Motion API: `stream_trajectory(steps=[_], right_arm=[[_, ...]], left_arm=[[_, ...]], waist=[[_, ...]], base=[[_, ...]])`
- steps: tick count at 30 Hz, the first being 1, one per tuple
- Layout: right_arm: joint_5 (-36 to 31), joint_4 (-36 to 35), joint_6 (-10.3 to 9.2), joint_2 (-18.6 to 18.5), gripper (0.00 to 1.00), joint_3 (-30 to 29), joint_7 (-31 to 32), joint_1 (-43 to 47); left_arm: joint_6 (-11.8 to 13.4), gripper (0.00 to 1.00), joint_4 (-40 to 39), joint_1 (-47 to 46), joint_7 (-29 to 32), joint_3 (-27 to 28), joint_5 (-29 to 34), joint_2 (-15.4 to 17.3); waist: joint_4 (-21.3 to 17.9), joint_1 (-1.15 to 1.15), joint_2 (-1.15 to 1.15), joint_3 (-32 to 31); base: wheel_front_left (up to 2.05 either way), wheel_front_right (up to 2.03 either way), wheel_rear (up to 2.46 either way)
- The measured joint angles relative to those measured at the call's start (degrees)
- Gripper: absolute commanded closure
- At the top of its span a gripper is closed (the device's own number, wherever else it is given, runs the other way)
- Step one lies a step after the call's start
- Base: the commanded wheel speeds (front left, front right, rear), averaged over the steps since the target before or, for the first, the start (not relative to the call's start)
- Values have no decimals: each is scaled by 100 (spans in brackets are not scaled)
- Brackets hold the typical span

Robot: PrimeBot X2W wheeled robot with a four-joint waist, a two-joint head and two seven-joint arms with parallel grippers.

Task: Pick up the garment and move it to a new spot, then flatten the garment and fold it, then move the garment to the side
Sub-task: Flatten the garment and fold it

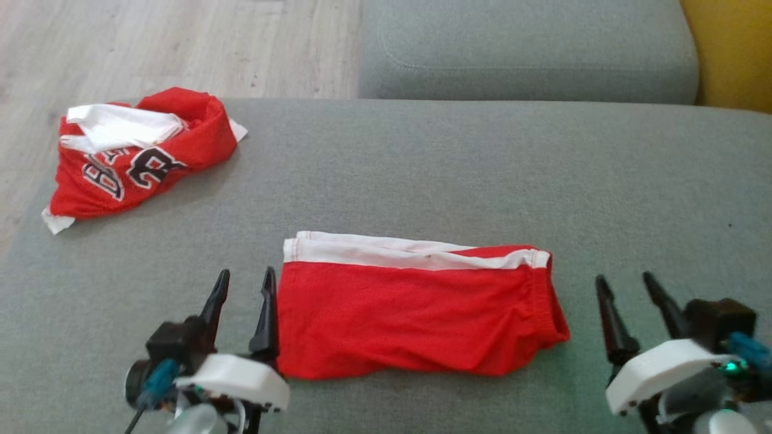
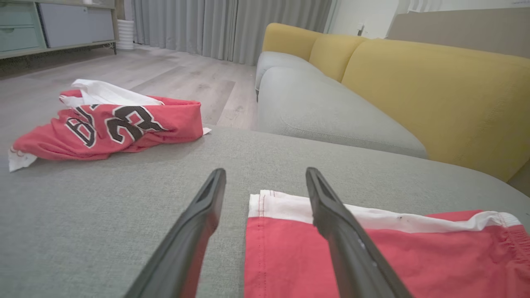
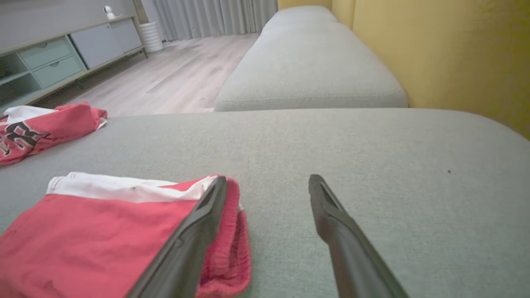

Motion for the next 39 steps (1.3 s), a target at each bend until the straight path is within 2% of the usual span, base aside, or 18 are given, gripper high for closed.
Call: stream_trajectory(steps=[5,9,17,21,22,23,24,25,26,27,34,39], right_arm=[[65,330,0,0,0,369,280,-24],[2,768,0,1,0,421,565,-188],[-357,1834,0,0,0,235,1078,-872],[-336,2325,0,0,0,81,1350,-1070],[-268,2413,0,0,13,59,1403,-1111],[-167,2468,0,0,40,49,1433,-1142],[-74,2517,0,0,58,51,1464,-1179],[14,2561,0,0,67,56,1512,-1230],[90,2579,0,0,92,66,1540,-1273],[165,2602,0,0,100,85,1557,-1313],[519,2476,0,-45,100,46,1852,-1441],[733,2072,0,-605,100,-398,2264,-1447]], left_arm=[[260,0,-443,438,-25,82,60,203],[399,0,-697,644,-30,146,80,269],[514,0,-868,698,-33,260,80,338],[522,0,-886,698,-33,265,82,336],[526,0,-888,698,-33,267,86,335],[536,0,-890,698,-35,275,110,334],[539,0,-892,698,-55,282,130,334],[541,0,-893,698,-65,288,133,334],[546,0,-895,698,-75,293,133,331],[546,0,-896,698,-75,298,133,327],[543,0,-947,691,-75,312,137,293],[526,0,-1000,677,-75,307,132,190]], waist=[[150,0,0,-67],[310,0,0,-68],[594,0,0,66],[681,0,0,149],[694,0,0,164],[701,0,0,179],[703,0,0,192],[700,0,0,204],[690,0,0,215],[676,0,0,226],[471,0,0,283],[324,0,0,305]], base=[[0,0,0],[0,0,0],[0,0,0],[0,0,0],[0,0,0],[0,0,0],[0,0,0],[0,0,0],[0,0,0],[0,0,0],[0,0,0],[0,0,0]])
